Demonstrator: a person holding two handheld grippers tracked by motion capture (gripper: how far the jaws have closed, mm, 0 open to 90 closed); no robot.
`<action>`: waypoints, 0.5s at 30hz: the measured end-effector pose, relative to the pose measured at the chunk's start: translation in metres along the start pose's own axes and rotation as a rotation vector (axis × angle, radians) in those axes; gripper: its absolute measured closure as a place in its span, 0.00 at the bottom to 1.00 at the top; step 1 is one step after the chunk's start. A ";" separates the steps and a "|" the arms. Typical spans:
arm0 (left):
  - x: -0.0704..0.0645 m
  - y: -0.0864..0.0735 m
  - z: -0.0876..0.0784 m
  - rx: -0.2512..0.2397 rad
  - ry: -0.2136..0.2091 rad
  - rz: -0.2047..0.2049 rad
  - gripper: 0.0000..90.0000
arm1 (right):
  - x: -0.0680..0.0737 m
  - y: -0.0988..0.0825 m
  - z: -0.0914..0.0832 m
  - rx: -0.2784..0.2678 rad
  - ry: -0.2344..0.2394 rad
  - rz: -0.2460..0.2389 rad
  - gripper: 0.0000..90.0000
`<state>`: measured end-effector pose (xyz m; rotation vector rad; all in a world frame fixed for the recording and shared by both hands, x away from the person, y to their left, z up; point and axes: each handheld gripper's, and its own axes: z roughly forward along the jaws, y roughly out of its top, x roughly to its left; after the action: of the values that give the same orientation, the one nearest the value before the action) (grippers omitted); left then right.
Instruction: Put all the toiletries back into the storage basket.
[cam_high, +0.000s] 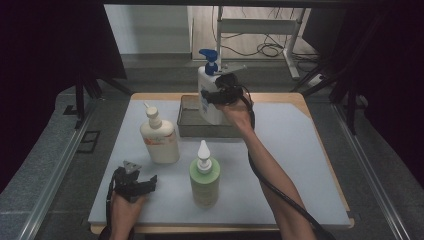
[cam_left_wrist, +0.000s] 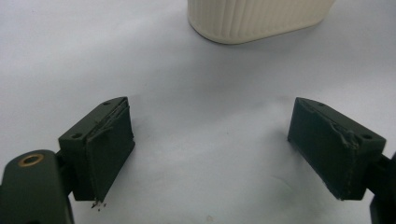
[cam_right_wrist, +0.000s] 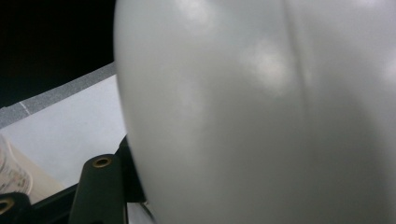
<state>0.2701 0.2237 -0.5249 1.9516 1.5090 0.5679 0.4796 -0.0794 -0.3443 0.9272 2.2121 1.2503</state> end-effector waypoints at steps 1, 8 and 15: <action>0.000 0.000 0.000 0.000 0.000 0.000 0.15 | 0.000 0.000 0.000 0.000 0.000 0.000 0.42; 0.000 0.000 0.000 0.001 0.000 0.000 0.15 | 0.002 0.003 0.016 0.001 -0.002 0.007 0.42; 0.000 0.000 0.000 0.001 0.000 0.001 0.15 | 0.004 0.001 0.032 0.013 -0.001 0.009 0.42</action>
<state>0.2701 0.2238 -0.5248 1.9529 1.5093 0.5678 0.4978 -0.0575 -0.3602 0.9432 2.2200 1.2411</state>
